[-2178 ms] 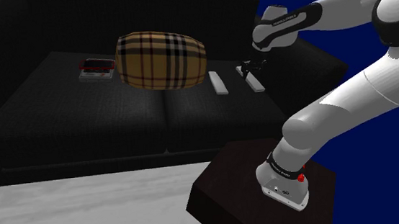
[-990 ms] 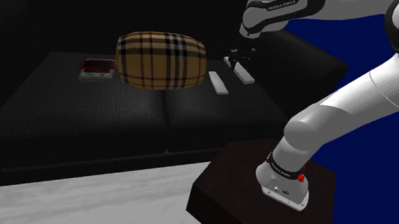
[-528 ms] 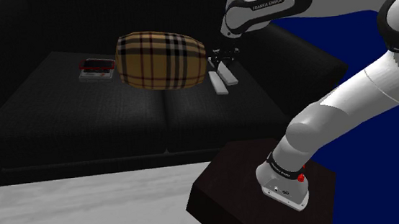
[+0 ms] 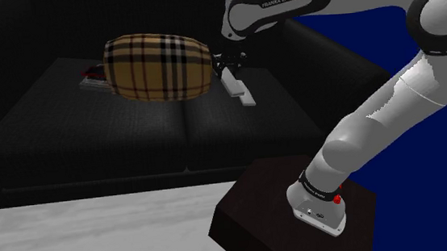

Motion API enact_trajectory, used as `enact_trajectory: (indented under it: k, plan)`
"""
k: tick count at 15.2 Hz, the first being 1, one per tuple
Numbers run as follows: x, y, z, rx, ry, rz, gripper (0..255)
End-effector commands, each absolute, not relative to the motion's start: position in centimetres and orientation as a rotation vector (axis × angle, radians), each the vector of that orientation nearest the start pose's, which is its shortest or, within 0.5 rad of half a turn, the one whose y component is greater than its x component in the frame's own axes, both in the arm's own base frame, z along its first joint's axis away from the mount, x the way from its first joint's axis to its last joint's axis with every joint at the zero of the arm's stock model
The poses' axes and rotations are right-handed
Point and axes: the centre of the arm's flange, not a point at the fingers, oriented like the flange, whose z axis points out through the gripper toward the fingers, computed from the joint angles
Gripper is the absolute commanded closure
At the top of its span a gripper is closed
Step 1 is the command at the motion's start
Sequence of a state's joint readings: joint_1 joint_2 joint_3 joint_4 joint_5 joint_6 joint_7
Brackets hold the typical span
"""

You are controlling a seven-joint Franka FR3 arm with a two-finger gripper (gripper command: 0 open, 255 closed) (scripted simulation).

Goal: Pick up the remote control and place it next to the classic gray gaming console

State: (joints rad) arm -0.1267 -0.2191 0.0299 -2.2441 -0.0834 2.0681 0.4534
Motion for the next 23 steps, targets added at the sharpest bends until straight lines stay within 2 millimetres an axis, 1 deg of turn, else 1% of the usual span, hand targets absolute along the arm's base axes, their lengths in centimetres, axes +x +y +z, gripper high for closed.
enact_trajectory:
  k: [1, 23]
  plan:
    - [49.9, -2.6, 46.0, -3.107, 0.814, -0.093, 255]
    - [65.8, 21.7, 46.0, -3.107, 0.814, -0.093, 255]
